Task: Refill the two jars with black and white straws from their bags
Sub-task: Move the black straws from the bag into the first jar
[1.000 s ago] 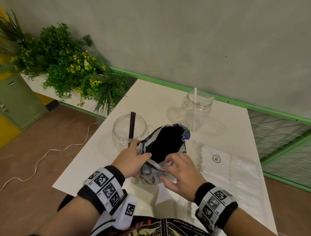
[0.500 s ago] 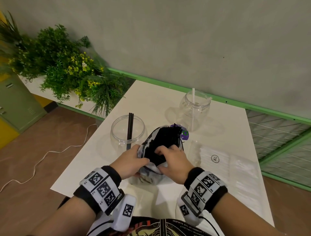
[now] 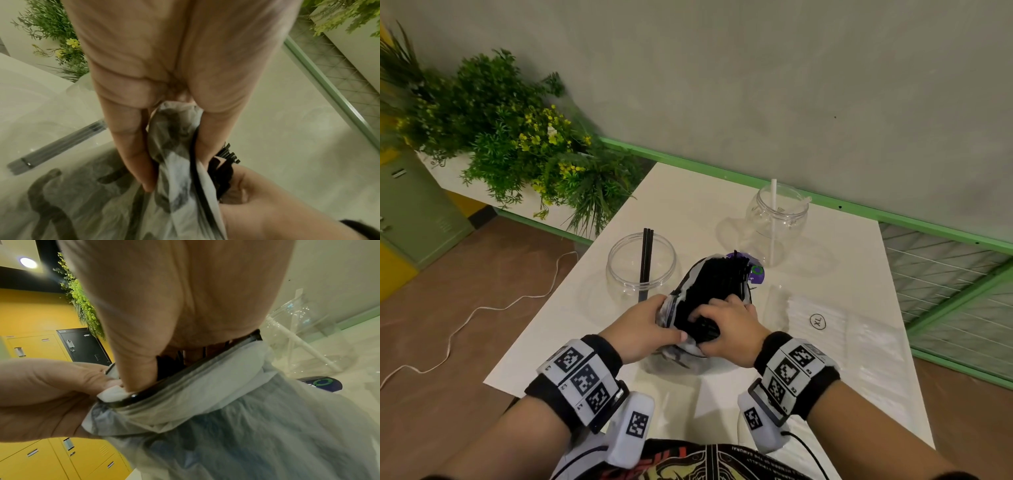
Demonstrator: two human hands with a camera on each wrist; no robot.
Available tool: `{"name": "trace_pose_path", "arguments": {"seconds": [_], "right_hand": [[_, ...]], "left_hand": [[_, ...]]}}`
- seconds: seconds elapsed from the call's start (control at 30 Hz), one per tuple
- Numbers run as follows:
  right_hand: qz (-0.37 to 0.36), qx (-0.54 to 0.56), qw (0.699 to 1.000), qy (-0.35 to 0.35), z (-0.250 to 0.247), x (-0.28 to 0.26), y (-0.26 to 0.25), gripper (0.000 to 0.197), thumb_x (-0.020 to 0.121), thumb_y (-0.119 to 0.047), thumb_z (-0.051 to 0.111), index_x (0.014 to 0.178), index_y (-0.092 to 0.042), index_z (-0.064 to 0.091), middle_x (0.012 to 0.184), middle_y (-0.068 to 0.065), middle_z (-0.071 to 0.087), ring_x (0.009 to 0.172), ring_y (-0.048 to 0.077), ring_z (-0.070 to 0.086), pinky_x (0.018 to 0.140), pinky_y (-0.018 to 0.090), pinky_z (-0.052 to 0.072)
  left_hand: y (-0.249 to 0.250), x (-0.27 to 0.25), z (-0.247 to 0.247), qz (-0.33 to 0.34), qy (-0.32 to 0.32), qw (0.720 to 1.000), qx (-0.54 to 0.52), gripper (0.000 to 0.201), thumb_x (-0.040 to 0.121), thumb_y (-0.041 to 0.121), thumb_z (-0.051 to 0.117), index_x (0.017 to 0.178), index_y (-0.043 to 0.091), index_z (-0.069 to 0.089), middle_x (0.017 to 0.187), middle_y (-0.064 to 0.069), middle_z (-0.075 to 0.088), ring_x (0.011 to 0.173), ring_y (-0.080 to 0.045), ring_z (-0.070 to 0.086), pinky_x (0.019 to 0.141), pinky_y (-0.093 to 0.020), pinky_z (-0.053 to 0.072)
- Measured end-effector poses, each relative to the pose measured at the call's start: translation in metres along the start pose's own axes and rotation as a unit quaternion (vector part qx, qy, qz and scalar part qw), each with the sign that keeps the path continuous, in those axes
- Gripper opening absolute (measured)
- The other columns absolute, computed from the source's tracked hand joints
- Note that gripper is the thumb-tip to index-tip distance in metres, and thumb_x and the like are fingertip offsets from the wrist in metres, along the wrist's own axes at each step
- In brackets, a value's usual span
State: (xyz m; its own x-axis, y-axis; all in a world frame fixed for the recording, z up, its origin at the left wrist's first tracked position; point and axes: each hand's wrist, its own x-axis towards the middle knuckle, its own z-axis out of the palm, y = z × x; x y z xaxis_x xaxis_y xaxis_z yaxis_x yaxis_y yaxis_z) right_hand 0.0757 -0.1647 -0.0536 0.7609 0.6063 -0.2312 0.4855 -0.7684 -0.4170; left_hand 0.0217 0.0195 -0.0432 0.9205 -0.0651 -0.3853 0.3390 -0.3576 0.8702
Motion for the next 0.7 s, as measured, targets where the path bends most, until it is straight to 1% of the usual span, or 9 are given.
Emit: {"name": "trace_pose_path", "arguments": {"seconds": [0.1, 0.17, 0.23, 0.3, 0.4, 0.47, 0.53, 0.6, 0.7], "right_hand": [[-0.002, -0.005, 1.0, 0.019, 0.002, 0.0, 0.003, 0.038, 0.08, -0.038, 0.066, 0.117, -0.032, 0.059, 0.112, -0.01, 0.054, 0.108, 0.018, 0.038, 0.093, 0.038, 0.03], [-0.013, 0.018, 0.999, 0.036, 0.003, -0.002, 0.005, 0.03, 0.081, -0.037, 0.066, 0.109, -0.028, 0.061, 0.1, -0.014, 0.056, 0.107, 0.018, 0.043, 0.093, 0.036, 0.03], [-0.024, 0.071, 0.994, 0.077, 0.003, -0.006, 0.006, 0.021, 0.08, -0.033, 0.069, 0.098, -0.025, 0.062, 0.081, -0.019, 0.052, 0.097, 0.017, 0.05, 0.094, 0.04, 0.037], [-0.035, 0.129, 0.978, 0.157, 0.004, -0.01, 0.011, 0.019, 0.079, -0.033, 0.069, 0.092, -0.023, 0.06, 0.075, -0.017, 0.052, 0.083, 0.017, 0.054, 0.086, 0.045, 0.044], [-0.049, 0.161, 0.946, 0.279, 0.002, -0.017, 0.017, 0.03, 0.082, -0.032, 0.065, 0.105, -0.031, 0.048, 0.088, -0.006, 0.062, 0.083, 0.02, 0.059, 0.079, 0.041, 0.05], [-0.057, 0.156, 0.926, 0.338, -0.002, -0.02, 0.019, 0.055, 0.081, -0.019, 0.07, 0.123, -0.033, 0.038, 0.103, -0.006, 0.06, 0.091, 0.018, 0.057, 0.083, 0.034, 0.048], [-0.064, 0.105, 0.912, 0.391, -0.006, -0.021, 0.021, 0.071, 0.079, -0.009, 0.072, 0.134, -0.029, 0.031, 0.112, -0.001, 0.055, 0.095, 0.014, 0.05, 0.085, 0.03, 0.042], [-0.048, 0.046, 0.902, 0.427, -0.007, -0.019, 0.025, 0.072, 0.076, -0.007, 0.072, 0.135, -0.028, 0.036, 0.119, 0.002, 0.047, 0.099, 0.016, 0.046, 0.088, 0.034, 0.04], [-0.003, -0.02, 0.899, 0.437, -0.006, -0.016, 0.036, 0.059, 0.075, -0.01, 0.069, 0.127, -0.029, 0.051, 0.13, -0.001, 0.04, 0.113, 0.026, 0.043, 0.095, 0.041, 0.036]], "left_hand": [[0.0, -0.001, -0.001, 0.004, 0.002, 1.0, -0.001, 0.054, 0.062, 0.029, 0.073, 0.113, 0.021, 0.057, 0.103, -0.001, 0.071, 0.095, -0.014, 0.068, 0.085, -0.033, 0.055], [-0.001, -0.001, -0.002, 0.002, 0.012, 1.0, -0.004, 0.051, 0.064, 0.03, 0.073, 0.112, 0.021, 0.058, 0.1, 0.0, 0.071, 0.092, -0.016, 0.068, 0.079, -0.031, 0.054], [-0.004, 0.001, -0.002, -0.006, 0.024, 0.999, -0.024, 0.045, 0.068, 0.027, 0.075, 0.11, 0.022, 0.06, 0.099, -0.001, 0.071, 0.09, -0.019, 0.069, 0.079, -0.035, 0.055], [-0.009, 0.004, -0.003, -0.011, 0.032, 0.999, -0.035, 0.048, 0.065, 0.032, 0.075, 0.11, 0.024, 0.061, 0.101, 0.0, 0.072, 0.092, -0.02, 0.07, 0.084, -0.041, 0.056], [-0.016, 0.009, -0.004, -0.011, 0.04, 0.999, -0.034, 0.056, 0.059, 0.045, 0.071, 0.111, 0.028, 0.061, 0.104, 0.003, 0.071, 0.098, -0.02, 0.068, 0.089, -0.048, 0.054], [-0.017, 0.01, -0.003, -0.014, 0.044, 0.998, -0.038, 0.055, 0.06, 0.046, 0.071, 0.111, 0.03, 0.06, 0.106, 0.002, 0.071, 0.098, -0.021, 0.068, 0.088, -0.049, 0.054], [-0.015, 0.01, -0.002, -0.018, 0.047, 0.998, -0.045, 0.053, 0.061, 0.045, 0.07, 0.11, 0.028, 0.06, 0.105, 0.0, 0.07, 0.096, -0.022, 0.068, 0.086, -0.048, 0.056], [-0.012, 0.008, 0.0, -0.022, 0.045, 0.997, -0.057, 0.046, 0.067, 0.038, 0.07, 0.111, 0.024, 0.06, 0.106, -0.003, 0.069, 0.095, -0.024, 0.068, 0.083, -0.046, 0.057], [-0.011, 0.007, 0.001, -0.031, 0.04, 0.995, -0.081, 0.03, 0.085, 0.018, 0.066, 0.114, 0.016, 0.058, 0.111, -0.01, 0.066, 0.096, -0.027, 0.067, 0.075, -0.039, 0.059]]}}
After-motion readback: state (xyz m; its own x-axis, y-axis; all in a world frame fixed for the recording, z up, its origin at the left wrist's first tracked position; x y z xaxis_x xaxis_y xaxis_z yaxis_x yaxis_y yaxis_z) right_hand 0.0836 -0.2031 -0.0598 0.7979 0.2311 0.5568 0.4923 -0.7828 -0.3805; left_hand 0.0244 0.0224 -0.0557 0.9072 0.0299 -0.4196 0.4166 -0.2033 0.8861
